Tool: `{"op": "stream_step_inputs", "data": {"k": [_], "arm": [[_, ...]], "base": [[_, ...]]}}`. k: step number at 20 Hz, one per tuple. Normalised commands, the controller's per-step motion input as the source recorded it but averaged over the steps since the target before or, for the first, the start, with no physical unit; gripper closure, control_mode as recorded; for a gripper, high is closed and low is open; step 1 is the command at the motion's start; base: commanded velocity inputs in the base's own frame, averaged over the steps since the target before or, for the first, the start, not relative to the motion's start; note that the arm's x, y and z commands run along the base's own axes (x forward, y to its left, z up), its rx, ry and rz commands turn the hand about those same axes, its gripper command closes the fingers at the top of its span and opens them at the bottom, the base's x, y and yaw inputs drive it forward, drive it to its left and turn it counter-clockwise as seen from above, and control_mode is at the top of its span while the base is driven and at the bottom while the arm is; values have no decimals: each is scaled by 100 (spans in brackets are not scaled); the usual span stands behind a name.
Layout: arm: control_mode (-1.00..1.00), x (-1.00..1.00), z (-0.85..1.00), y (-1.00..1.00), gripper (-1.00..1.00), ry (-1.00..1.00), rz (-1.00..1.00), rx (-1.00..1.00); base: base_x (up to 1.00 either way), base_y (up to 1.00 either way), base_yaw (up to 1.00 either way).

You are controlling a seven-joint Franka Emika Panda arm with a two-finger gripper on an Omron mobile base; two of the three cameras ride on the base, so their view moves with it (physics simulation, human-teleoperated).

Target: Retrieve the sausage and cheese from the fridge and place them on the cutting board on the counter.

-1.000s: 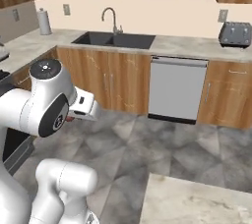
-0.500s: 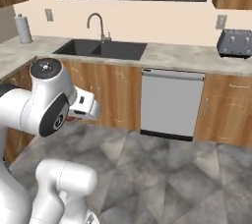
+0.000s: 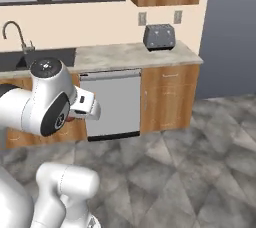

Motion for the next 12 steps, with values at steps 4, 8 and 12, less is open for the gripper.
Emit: {"op": "stream_step_inputs", "data": {"k": [4,8,12], "arm": [[100,0,0,0,100,0,0,0],[100,0,0,0,100,0,0,0],[100,0,0,0,100,0,0,0]], "base": [[28,24,-77],[29,24,-77],[29,24,-77]]}}
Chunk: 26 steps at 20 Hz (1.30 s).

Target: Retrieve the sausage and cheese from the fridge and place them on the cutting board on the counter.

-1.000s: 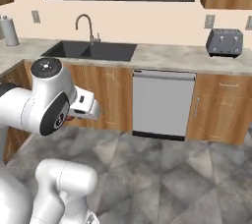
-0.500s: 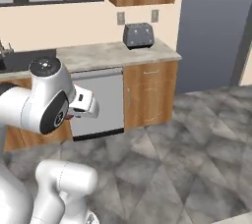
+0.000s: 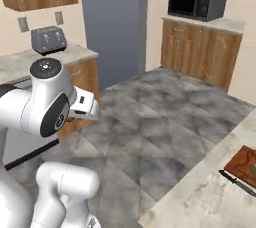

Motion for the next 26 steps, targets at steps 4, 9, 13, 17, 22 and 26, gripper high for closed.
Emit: {"op": "stream_step_inputs", "data": {"k": [4,9,13,17,22,26], "arm": [[100,0,0,0,100,0,0,0],[100,0,0,0,100,0,0,0],[100,0,0,0,100,0,0,0],[100,0,0,0,100,0,0,0],[100,0,0,0,100,0,0,0],[100,0,0,0,100,0,0,0]], "base": [[29,24,-77],[35,26,-72],[43,31,-66],[65,37,-47],[69,39,-40],[69,39,-41]]}}
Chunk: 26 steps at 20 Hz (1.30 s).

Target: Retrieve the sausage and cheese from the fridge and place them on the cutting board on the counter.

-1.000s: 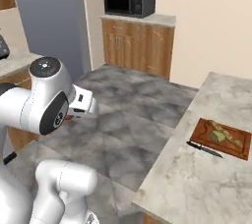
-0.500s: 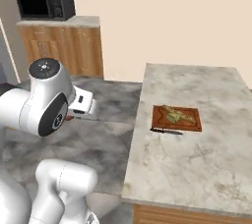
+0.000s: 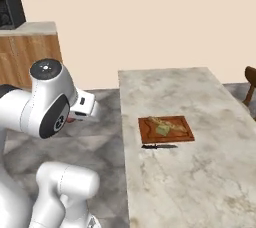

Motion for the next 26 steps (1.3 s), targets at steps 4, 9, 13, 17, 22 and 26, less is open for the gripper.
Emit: {"op": "stream_step_inputs", "data": {"k": [4,9,13,17,22,26], "arm": [[100,0,0,0,100,0,0,0],[100,0,0,0,100,0,0,0],[100,0,0,0,100,0,0,0],[100,0,0,0,100,0,0,0],[100,0,0,0,100,0,0,0],[100,0,0,0,100,0,0,0]], "base": [[67,37,-46],[61,35,-54],[56,34,-59],[45,53,-41],[27,65,-35],[34,45,-56]]}}
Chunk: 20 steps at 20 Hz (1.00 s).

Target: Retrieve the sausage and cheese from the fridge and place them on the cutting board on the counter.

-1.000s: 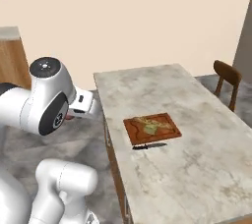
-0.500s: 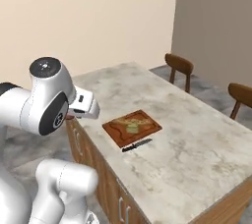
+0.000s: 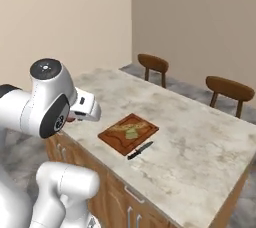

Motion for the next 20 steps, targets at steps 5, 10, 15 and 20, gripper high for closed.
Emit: {"op": "stream_step_inputs", "data": {"k": [5,10,15,20], "arm": [[100,0,0,0,100,0,0,0],[100,0,0,0,100,0,0,0],[100,0,0,0,100,0,0,0],[100,0,0,0,100,0,0,0]], "base": [[38,38,-63],[30,45,-57],[32,49,-51],[16,71,-13]]}}
